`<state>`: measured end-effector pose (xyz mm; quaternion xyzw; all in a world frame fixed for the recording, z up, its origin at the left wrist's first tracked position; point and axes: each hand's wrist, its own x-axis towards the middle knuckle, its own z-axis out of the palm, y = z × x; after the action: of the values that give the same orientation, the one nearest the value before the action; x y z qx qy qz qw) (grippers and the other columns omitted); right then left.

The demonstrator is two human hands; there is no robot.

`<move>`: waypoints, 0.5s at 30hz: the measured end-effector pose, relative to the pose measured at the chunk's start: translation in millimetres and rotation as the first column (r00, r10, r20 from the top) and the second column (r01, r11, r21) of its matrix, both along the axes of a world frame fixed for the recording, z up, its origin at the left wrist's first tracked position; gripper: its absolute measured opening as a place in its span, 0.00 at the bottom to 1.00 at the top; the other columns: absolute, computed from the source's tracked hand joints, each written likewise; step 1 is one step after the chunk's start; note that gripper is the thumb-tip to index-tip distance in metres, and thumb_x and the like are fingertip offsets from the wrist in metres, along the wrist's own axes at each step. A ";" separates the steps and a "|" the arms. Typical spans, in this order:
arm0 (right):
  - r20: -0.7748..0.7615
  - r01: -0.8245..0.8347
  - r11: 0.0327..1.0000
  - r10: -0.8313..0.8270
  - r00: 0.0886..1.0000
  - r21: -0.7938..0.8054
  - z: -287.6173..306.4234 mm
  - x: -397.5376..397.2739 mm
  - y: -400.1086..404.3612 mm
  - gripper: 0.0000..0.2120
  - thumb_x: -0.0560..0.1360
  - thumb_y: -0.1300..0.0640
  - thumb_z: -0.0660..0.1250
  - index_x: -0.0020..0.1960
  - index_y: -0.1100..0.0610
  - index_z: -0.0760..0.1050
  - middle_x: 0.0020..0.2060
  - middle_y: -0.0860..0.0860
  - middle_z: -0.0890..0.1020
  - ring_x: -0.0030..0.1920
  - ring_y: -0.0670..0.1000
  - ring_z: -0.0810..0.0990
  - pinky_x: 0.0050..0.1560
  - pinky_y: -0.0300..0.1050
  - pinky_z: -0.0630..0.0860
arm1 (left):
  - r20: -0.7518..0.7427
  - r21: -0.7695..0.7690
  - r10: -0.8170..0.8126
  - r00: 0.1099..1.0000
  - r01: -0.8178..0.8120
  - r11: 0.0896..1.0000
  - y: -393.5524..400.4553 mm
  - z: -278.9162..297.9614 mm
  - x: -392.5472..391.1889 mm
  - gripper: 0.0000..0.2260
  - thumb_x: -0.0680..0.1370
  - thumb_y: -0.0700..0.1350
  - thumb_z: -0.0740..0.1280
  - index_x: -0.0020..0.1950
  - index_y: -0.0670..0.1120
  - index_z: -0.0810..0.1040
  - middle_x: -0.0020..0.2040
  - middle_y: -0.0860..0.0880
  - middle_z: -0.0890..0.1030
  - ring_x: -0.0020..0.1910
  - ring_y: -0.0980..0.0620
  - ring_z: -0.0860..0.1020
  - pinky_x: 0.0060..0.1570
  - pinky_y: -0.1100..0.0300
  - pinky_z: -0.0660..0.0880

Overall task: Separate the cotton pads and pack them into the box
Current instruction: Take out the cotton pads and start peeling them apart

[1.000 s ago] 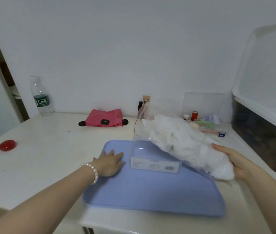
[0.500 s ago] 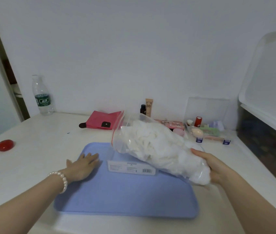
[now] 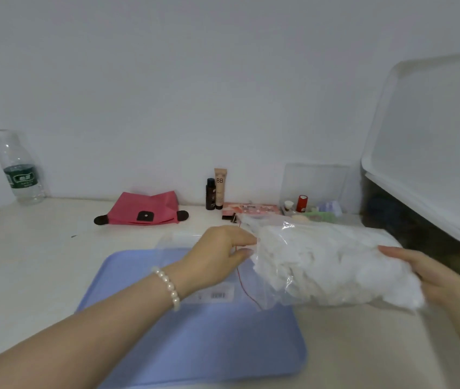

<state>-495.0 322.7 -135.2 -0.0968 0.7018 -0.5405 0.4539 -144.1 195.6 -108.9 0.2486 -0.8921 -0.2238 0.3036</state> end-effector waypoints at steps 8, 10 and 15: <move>-0.489 -0.106 0.985 0.161 0.857 0.138 0.5 -13.9 7.3 0.20 0.73 0.56 0.69 0.61 0.65 0.73 0.46 0.59 0.80 0.44 0.59 0.79 0.42 0.49 0.75 | 0.309 0.052 -0.022 0.951 0.006 0.999 -11.7 -25.9 -72.2 0.25 0.78 0.46 0.66 0.74 0.47 0.64 0.72 0.49 0.68 0.70 0.50 0.67 0.68 0.59 0.62; -0.709 -0.038 0.970 0.203 0.675 0.241 -3.8 -7.6 -5.2 0.29 0.70 0.51 0.73 0.66 0.62 0.69 0.56 0.60 0.77 0.54 0.61 0.77 0.51 0.51 0.74 | 0.388 0.027 0.006 0.921 -0.017 0.999 -16.9 -30.4 -72.0 0.28 0.78 0.48 0.65 0.75 0.48 0.60 0.73 0.48 0.66 0.71 0.49 0.65 0.69 0.57 0.62; -0.971 0.163 0.965 0.221 -0.094 0.204 -8.4 30.6 -27.9 0.28 0.71 0.45 0.69 0.65 0.59 0.72 0.63 0.62 0.72 0.59 0.64 0.71 0.58 0.58 0.69 | 0.375 -0.238 0.186 0.908 -0.099 0.966 -20.4 -29.2 -46.5 0.18 0.80 0.48 0.60 0.70 0.49 0.68 0.66 0.47 0.74 0.63 0.47 0.71 0.62 0.53 0.66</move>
<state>-464.4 294.7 -143.6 -0.4200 0.8670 -0.1844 -0.1947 -190.6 175.3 -138.0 0.3193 -0.9331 -0.0490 0.1582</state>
